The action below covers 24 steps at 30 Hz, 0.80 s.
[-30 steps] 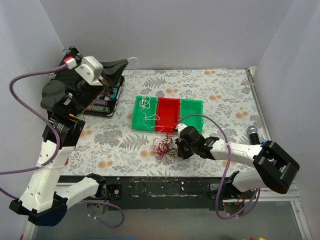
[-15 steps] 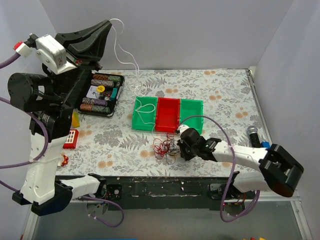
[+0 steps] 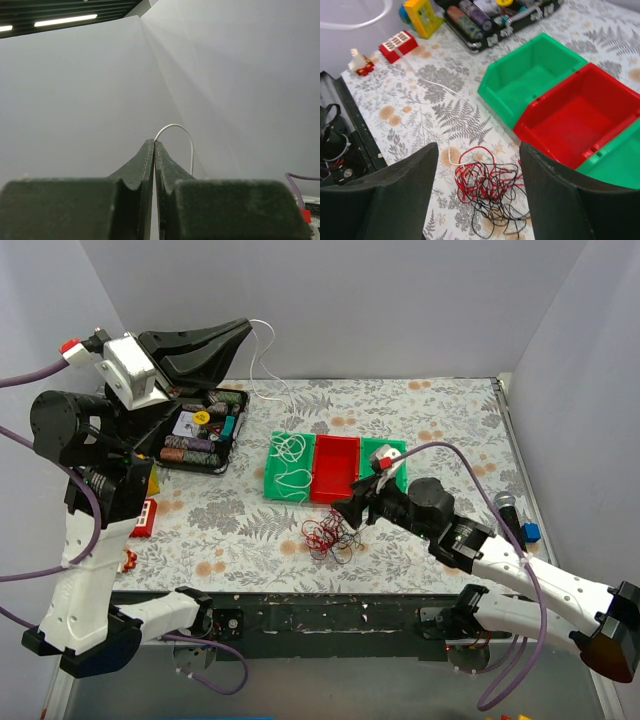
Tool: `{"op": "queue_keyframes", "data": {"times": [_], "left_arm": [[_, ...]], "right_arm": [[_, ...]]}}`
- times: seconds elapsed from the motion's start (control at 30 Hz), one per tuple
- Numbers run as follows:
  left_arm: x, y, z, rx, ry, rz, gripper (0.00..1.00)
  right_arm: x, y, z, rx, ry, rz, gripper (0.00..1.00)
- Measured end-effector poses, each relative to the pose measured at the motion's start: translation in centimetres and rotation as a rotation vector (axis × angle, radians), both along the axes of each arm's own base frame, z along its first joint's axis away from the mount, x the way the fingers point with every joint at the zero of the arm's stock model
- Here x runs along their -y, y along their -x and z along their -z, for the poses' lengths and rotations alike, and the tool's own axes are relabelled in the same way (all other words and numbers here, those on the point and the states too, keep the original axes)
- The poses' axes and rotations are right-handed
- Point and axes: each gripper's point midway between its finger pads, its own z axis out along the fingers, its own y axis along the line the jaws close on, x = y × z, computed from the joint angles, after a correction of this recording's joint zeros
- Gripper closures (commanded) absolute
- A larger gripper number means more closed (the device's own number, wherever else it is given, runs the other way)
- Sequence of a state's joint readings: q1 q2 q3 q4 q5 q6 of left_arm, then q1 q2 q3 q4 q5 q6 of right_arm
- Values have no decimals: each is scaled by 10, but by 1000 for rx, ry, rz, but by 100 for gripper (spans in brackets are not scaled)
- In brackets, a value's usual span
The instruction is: Untangle the cables
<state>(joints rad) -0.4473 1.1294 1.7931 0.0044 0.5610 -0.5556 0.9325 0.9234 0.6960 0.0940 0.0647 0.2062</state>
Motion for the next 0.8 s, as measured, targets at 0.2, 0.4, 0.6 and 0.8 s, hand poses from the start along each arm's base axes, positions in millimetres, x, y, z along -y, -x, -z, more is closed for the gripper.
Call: {"op": "queue_keyframes", "data": {"times": [0.2, 0.4, 0.6, 0.8], "left_arm": [[2, 4, 1, 9, -14, 18, 100], [3, 4, 1, 12, -17, 22, 100], [3, 5, 1, 13, -19, 25, 100], [3, 5, 1, 14, -19, 25, 100]], "right_arm": [[-18, 24, 10, 145, -89, -163, 13], [-55, 31, 11, 257, -97, -276, 12], [-80, 22, -14, 370, -169, -276, 15], [-105, 15, -38, 415, -270, -280, 18]]}}
